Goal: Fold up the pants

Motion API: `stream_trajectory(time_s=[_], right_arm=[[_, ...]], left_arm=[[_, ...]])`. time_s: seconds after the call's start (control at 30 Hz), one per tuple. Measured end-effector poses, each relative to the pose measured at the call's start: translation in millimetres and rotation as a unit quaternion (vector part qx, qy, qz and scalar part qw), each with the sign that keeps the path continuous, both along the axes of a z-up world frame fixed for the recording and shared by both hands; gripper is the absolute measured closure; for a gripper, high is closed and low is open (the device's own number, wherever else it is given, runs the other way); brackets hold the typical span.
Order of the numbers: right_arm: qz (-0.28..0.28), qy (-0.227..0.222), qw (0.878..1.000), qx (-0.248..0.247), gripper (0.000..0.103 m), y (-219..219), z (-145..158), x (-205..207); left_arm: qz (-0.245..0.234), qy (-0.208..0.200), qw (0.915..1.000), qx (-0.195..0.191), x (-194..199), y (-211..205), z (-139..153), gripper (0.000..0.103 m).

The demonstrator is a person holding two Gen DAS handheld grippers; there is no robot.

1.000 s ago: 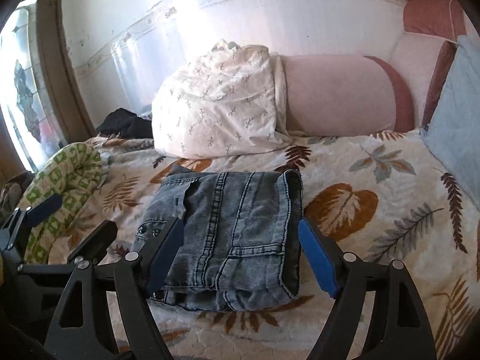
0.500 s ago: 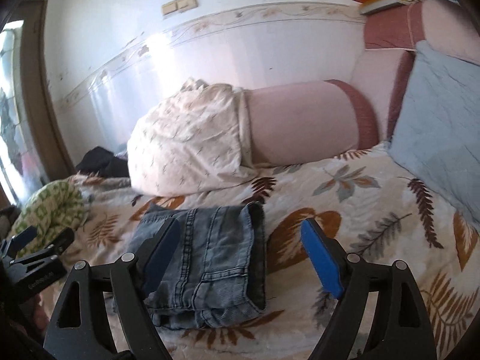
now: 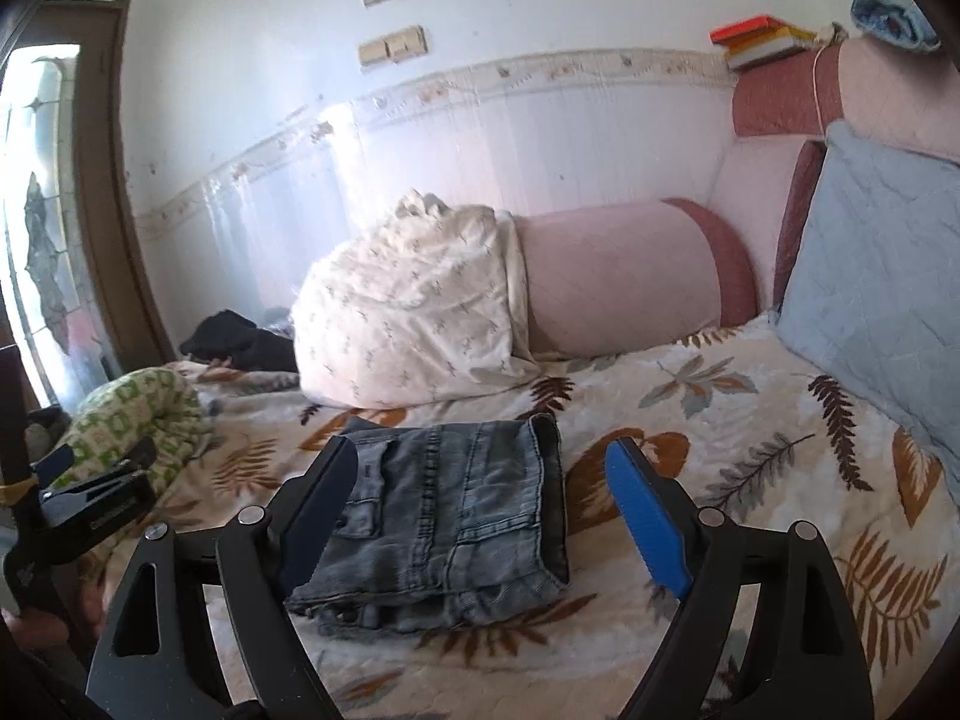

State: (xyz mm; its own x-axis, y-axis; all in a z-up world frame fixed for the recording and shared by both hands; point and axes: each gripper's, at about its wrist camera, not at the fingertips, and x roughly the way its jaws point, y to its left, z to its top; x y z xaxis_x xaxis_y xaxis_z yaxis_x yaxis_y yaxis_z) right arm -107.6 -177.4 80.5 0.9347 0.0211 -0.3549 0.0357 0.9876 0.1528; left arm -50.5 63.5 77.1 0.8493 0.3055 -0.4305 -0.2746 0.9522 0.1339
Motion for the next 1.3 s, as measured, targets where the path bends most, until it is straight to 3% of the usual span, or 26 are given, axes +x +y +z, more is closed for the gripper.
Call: stream_trajectory(time_s=[0.33, 0.73, 1.3], right_arm=[[-0.020, -0.035, 0.997, -0.066, 0.013, 20.6, -13.2, -54.1], [-0.016, -0.036, 0.992, -0.119, 0.013, 59.3, -30.0, -56.8], [-0.005, -0.035, 0.993, -0.116, 0.012, 80.6, -30.6, -44.4]], left_arm=[[-0.048, 0.008, 0.9985, -0.025, -38.0, -2.1, -5.0, 0.000], [-0.078, 0.019, 0.9961, -0.036, -51.5, 7.7, -9.3, 0.000], [-0.072, 0.045, 0.9961, -0.021, -40.9, 20.4, -25.0, 0.000]])
